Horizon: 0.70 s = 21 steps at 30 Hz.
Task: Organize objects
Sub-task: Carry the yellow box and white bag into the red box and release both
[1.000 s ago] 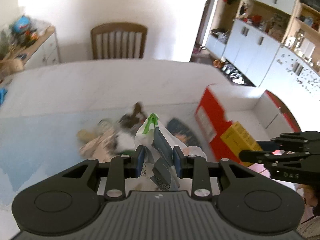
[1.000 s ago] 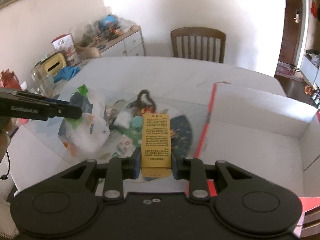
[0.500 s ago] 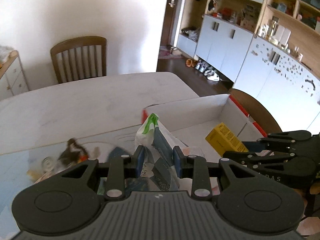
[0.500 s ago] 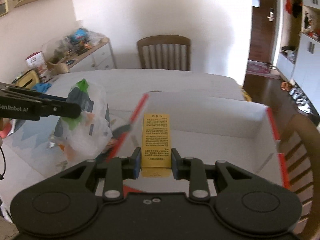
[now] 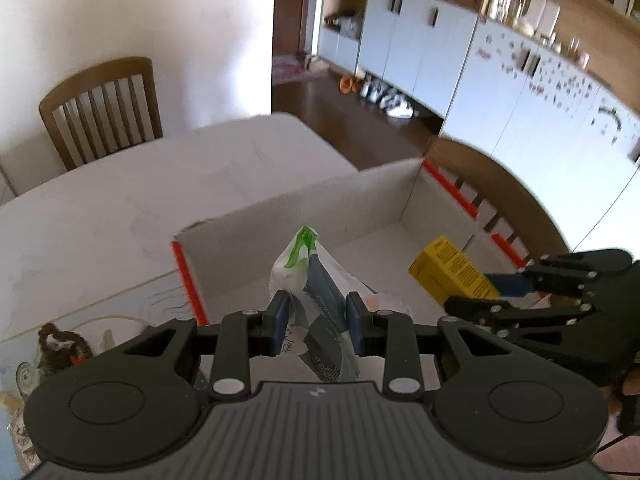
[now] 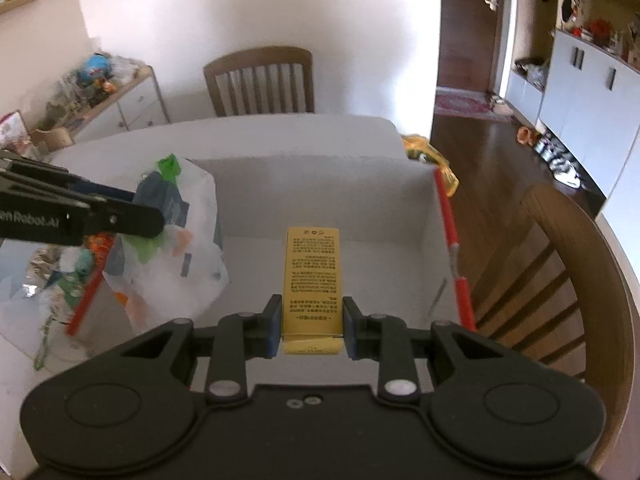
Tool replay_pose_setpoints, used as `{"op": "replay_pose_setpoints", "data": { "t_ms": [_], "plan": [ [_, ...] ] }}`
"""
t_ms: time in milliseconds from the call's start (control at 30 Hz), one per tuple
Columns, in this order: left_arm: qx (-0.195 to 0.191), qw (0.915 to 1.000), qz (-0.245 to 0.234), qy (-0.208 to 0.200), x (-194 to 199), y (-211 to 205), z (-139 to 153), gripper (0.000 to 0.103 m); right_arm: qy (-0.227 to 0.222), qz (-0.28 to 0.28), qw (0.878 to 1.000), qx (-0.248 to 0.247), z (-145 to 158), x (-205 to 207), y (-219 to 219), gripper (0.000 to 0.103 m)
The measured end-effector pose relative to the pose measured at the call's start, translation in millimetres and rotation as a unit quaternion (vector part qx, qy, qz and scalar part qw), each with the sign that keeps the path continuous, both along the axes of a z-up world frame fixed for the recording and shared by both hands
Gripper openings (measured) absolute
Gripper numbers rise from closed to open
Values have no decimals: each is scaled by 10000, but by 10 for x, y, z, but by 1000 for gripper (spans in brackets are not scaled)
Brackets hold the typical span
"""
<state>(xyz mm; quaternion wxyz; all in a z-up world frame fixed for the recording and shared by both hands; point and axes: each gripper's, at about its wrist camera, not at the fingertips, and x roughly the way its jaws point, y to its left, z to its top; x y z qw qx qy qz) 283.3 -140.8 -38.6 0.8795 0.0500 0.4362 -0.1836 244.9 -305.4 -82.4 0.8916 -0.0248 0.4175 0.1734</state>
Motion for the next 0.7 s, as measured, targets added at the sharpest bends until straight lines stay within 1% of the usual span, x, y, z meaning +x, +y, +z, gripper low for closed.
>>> {"op": "replay_pose_setpoints", "data": {
  "t_ms": [167,300,433,533,700],
  "plan": [
    [218,9991,-199,306,153,-250,-271,30,261,-7,9996,-90,-196,109,-11,28],
    [419,9976,-310,452,194,-344,-455,30,526,-61,9985,-141,-333,220,13,28],
    [567,9960,-358,588,257,-404,-585,30,669,-20,9975,-233,-407,269,16,28],
    [582,9951,-398,694,291,-436,-651,30,737,32,9968,-298,-447,324,25,28],
    [701,9932,-411,837,351,-475,-750,31,710,153,9964,-443,-446,346,91,28]
  ]
}}
